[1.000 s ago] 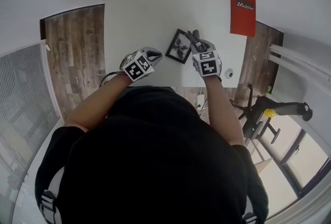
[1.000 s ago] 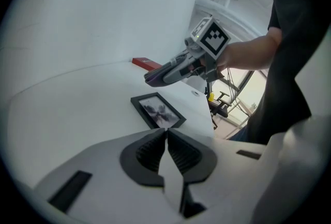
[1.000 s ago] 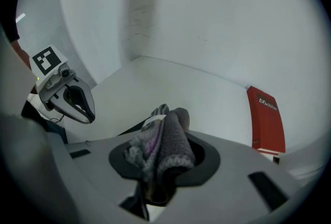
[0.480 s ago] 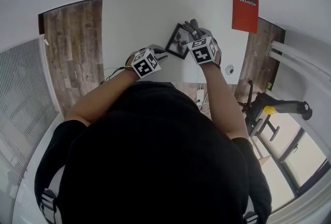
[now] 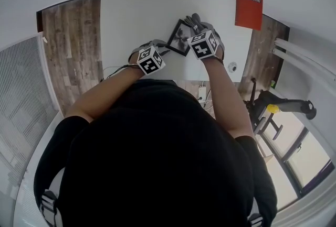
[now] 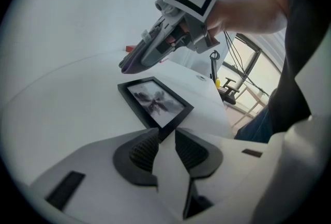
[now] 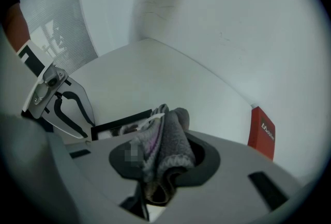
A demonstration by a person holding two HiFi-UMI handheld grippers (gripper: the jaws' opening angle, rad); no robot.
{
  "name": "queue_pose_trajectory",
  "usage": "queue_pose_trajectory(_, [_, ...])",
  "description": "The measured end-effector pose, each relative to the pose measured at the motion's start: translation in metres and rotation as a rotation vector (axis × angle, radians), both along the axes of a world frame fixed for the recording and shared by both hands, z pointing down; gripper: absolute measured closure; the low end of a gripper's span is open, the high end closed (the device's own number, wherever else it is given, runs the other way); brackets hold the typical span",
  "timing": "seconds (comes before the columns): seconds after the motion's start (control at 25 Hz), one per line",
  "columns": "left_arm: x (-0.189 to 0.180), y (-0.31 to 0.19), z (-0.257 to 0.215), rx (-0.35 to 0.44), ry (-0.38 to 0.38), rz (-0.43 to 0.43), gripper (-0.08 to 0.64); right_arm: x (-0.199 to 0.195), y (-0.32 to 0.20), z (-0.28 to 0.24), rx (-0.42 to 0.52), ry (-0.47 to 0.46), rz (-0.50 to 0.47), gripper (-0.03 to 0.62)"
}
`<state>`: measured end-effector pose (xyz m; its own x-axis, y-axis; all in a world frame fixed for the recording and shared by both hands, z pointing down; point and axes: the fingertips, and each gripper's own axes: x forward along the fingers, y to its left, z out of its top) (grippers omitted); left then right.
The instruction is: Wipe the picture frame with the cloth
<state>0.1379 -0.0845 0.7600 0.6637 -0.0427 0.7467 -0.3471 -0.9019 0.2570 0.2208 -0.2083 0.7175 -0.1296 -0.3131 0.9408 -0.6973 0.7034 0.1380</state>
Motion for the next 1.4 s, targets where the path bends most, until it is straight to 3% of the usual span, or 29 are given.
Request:
queue_pose_trajectory(0.72, [-0.001,-0.003,0.012,0.096,-0.046,0.064,0.435,-0.008,0.004,0.012,-0.011,0.016,-0.052,0.486])
queue_pose_trajectory(1.04, [-0.001,-0.003,0.012,0.119,-0.052,0.078,0.436,-0.018,0.017,0.024,-0.004,0.100,-0.165,0.486])
queue_pose_trajectory(1.4, [0.000,-0.003,0.013,0.102,-0.044,0.083,0.437,-0.032,0.043,0.032,-0.024,0.123,-0.257,0.486])
